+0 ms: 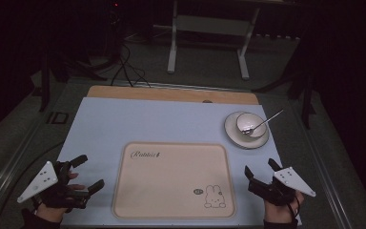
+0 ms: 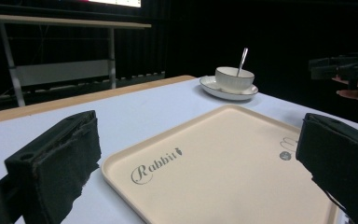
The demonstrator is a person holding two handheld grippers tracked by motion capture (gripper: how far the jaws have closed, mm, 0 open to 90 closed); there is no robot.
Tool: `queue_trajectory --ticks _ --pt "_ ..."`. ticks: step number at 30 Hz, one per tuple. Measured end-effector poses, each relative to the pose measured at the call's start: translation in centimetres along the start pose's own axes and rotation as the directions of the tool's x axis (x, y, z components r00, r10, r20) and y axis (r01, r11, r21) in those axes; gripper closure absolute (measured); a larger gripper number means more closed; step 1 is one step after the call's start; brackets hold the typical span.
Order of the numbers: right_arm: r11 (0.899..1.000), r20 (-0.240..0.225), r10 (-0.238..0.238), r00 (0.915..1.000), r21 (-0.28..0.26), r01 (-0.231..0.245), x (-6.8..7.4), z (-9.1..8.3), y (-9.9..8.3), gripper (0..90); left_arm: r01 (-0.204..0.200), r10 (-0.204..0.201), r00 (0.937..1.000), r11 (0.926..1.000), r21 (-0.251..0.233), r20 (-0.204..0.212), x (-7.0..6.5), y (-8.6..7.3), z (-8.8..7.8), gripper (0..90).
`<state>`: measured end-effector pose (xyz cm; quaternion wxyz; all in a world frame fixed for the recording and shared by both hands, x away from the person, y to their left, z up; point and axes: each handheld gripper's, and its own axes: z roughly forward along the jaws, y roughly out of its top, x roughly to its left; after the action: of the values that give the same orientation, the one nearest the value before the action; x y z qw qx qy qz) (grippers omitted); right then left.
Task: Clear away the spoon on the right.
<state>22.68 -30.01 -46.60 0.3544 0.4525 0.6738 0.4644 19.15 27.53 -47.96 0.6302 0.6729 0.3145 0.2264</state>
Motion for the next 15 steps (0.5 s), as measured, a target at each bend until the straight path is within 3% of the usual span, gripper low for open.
queue_trajectory --ticks 15 --pt "1.0 -0.043 0.006 0.9991 0.016 -0.005 0.12 0.27 -0.1 13.6 -0.007 0.007 1.0 1.0 0.002 -0.006 -0.2 0.12 0.11 0.0"
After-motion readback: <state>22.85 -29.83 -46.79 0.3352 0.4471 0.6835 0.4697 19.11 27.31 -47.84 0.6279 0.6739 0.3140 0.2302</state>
